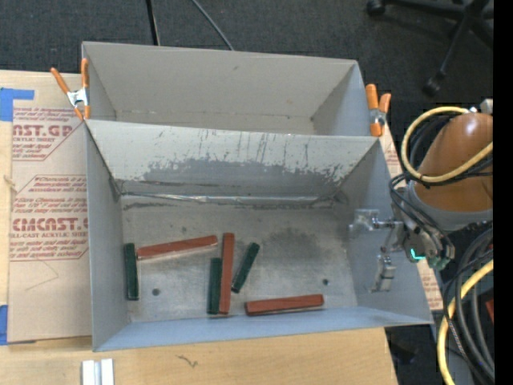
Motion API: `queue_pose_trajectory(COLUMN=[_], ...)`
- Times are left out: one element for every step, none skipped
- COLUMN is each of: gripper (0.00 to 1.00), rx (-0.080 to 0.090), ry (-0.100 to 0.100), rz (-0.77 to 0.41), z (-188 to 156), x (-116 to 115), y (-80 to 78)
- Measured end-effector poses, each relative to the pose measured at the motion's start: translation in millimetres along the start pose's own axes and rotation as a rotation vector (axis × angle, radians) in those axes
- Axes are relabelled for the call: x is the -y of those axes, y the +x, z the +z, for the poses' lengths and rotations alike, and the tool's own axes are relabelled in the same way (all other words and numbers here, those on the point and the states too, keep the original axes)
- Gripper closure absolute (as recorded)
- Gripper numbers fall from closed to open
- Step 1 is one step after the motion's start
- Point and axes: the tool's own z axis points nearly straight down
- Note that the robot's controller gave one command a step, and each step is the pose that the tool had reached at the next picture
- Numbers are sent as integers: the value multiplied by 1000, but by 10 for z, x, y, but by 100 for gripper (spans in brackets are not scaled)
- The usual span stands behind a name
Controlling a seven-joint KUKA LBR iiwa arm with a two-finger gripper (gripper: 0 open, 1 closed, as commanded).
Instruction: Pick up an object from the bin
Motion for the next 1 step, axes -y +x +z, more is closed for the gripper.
queue_pose_trajectory(gripper=[0], rx=[1], ry=[-2], rz=[-161], z=[933], x=[-910], y=[-21])
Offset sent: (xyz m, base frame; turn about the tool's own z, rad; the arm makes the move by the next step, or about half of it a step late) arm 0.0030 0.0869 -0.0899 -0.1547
